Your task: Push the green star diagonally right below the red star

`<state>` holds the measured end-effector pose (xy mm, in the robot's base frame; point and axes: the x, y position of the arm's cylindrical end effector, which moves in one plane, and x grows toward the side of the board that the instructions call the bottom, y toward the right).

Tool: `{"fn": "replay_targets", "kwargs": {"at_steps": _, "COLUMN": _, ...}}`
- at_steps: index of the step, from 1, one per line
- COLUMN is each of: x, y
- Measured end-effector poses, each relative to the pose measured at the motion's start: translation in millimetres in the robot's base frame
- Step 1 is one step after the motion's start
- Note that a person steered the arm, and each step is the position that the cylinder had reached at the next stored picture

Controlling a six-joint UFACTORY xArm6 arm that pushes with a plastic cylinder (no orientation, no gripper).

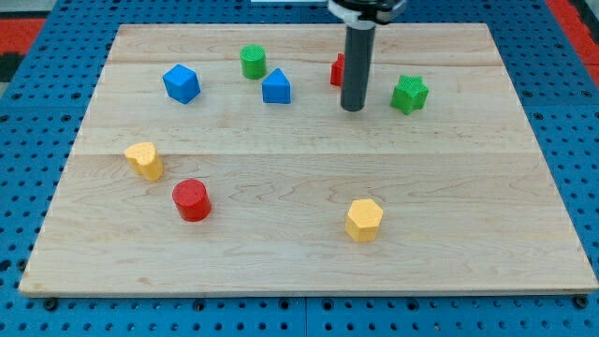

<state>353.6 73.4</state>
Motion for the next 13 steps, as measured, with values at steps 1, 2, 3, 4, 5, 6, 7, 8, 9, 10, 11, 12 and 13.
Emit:
{"fn": "replay_targets", "kwargs": {"at_steps": 1, "x": -30.8, "y": 0.5}}
{"fn": "replay_targets", "kwargs": {"at_steps": 2, "x": -70.7, "y": 2.3}}
{"fn": "replay_targets", "kwargs": {"at_steps": 3, "x": -79.9, "y": 23.4}}
{"fn": "replay_targets", "kwargs": {"at_steps": 4, "x": -82.8, "y": 72.9}}
{"fn": "replay_targets", "kwargs": {"at_steps": 5, "x": -81.7, "y": 162.1}}
{"fn": "replay_targets", "kwargs": {"at_steps": 6, "x": -70.0, "y": 229.9}}
{"fn": "replay_targets", "kwargs": {"at_steps": 7, "x": -31.3, "y": 264.7}}
{"fn": "replay_targets", "kwargs": {"at_steps": 8, "x": -5.4, "y": 204.1}}
{"fn": "replay_targets", "kwargs": {"at_steps": 9, "x": -9.0, "y": 152.6}}
{"fn": "replay_targets", "kwargs": {"at_steps": 10, "x": -4.5, "y": 88.8}}
{"fn": "replay_targets", "kwargs": {"at_steps": 11, "x": 7.5, "y": 120.3}}
{"fn": "replay_targets", "kwargs": {"at_steps": 12, "x": 11.3, "y": 62.8}}
{"fn": "replay_targets", "kwargs": {"at_steps": 13, "x": 4.4, "y": 48.6}}
